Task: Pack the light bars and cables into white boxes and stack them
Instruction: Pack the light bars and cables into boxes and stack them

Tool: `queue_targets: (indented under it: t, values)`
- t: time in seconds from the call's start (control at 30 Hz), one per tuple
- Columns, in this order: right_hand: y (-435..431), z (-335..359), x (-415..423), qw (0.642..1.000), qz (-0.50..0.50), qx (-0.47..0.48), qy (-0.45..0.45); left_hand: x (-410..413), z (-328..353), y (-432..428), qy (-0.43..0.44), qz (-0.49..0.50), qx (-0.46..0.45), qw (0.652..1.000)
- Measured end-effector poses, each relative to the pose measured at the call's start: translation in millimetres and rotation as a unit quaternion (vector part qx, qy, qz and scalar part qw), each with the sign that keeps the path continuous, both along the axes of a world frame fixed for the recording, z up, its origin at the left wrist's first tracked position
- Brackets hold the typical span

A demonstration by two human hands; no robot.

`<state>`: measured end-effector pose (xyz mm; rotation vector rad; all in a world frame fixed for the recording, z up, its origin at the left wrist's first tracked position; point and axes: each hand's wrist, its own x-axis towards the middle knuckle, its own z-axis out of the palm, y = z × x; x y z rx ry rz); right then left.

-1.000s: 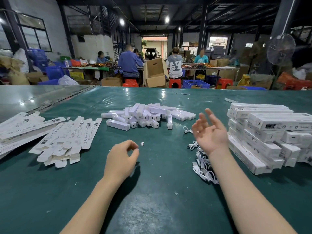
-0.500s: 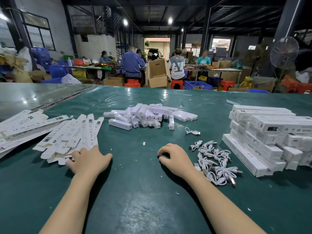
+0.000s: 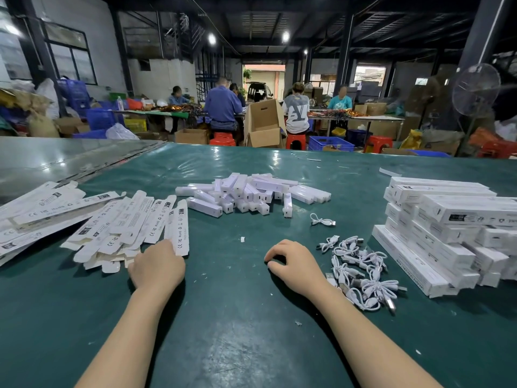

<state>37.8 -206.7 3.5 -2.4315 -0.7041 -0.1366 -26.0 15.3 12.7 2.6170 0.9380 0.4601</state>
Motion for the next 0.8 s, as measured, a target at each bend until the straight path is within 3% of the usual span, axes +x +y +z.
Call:
queue_targets:
  t: [0.1,0.23,0.33,0.4,0.47,0.5,0.57,0.67,0.8]
  values:
    - [-0.2,0.1,0.9,1.000,-0.002,0.007,-0.001,1.3,0.0,0.4,-0.132,-0.023,-0.069,0.989]
    - [1.2,-2.7,1.8,1.000,-0.005,0.029,-0.006,4.6,8.7,-17.2,-0.314,-0.066,-0.144,0.936]
    - [0.9,0.4,3.0,0.981,-0.024,0.177,0.075,4.2,13.5,-39.4,-0.369,-0.130,-0.135,0.910]
    - [1.9,6.2,3.2,0.916,-0.004,0.347,0.202,2.3,10.5,-50.8,-0.361,-0.242,-0.081,0.897]
    - [4.0,10.4,2.9,0.812,0.032,0.484,0.326,0.9,5.8,-57.8,-0.336,-0.332,-0.072,0.879]
    - [3.9,11.0,3.6,0.768,0.044,0.526,0.363,0.3,3.6,-60.1,-0.321,-0.363,-0.079,0.871]
    - [1.0,11.3,5.1,0.714,0.056,0.573,0.399,-0.4,0.1,-65.1,-0.291,-0.404,-0.081,0.863]
    - [-3.0,10.3,6.9,0.678,0.055,0.609,0.409,0.0,-3.3,-71.6,-0.273,-0.419,-0.068,0.863]
    - [-3.7,8.3,8.9,0.671,0.053,0.619,0.406,0.3,-2.4,-71.7,-0.295,-0.378,-0.092,0.873]
